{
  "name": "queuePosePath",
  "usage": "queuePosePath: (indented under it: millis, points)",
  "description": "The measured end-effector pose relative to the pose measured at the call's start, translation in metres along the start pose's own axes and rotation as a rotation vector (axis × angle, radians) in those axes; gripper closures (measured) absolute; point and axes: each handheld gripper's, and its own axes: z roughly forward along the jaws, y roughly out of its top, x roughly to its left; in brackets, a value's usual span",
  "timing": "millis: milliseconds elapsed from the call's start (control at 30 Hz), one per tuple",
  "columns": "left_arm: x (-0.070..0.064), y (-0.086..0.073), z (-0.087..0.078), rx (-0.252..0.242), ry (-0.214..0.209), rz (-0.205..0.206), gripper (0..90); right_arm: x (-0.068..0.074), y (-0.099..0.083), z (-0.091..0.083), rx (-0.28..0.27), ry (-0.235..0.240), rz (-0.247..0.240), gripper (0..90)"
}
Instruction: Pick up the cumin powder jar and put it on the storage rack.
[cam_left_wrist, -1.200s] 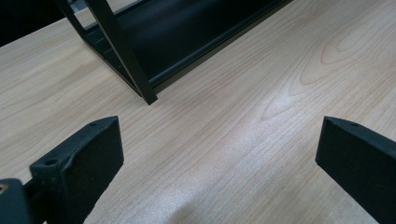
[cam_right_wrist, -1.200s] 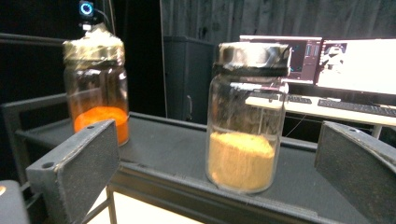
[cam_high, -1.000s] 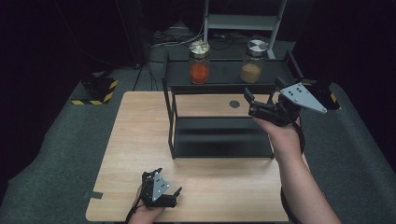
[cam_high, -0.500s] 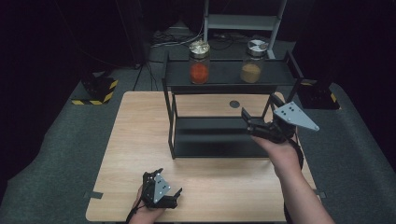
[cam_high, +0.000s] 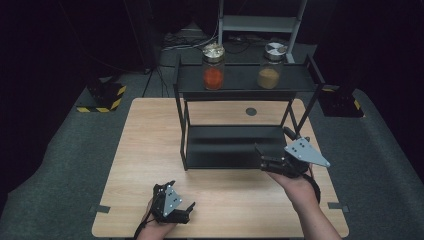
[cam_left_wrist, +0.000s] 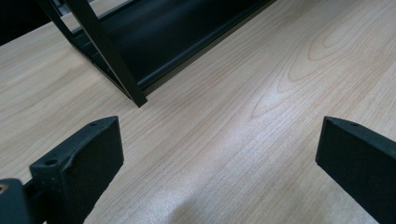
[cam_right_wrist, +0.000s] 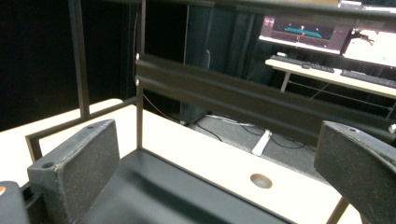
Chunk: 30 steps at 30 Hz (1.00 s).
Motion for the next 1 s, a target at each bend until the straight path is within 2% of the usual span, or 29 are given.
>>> queuePosePath:
  millis: [167, 500, 800, 1000]
  points:
    - [0.0, 0.0, 0.0, -0.001, 0.001, 0.002, 1.1, 0.007, -0.016, -0.005, 0.019, -0.012, -0.018, 0.0]
    - [-0.003, 0.0, 0.0, -0.001, 0.007, 0.013, 1.1, 0.008, -0.045, -0.014, 0.067, -0.02, 0.007, 0.0]
    - [-0.004, -0.001, -0.001, -0.003, 0.007, 0.016, 1.1, 0.006, -0.074, -0.023, 0.133, -0.021, 0.032, 0.0]
    - [-0.003, -0.001, -0.001, -0.004, 0.008, 0.015, 1.1, 0.011, -0.092, -0.025, 0.176, -0.018, 0.023, 0.0]
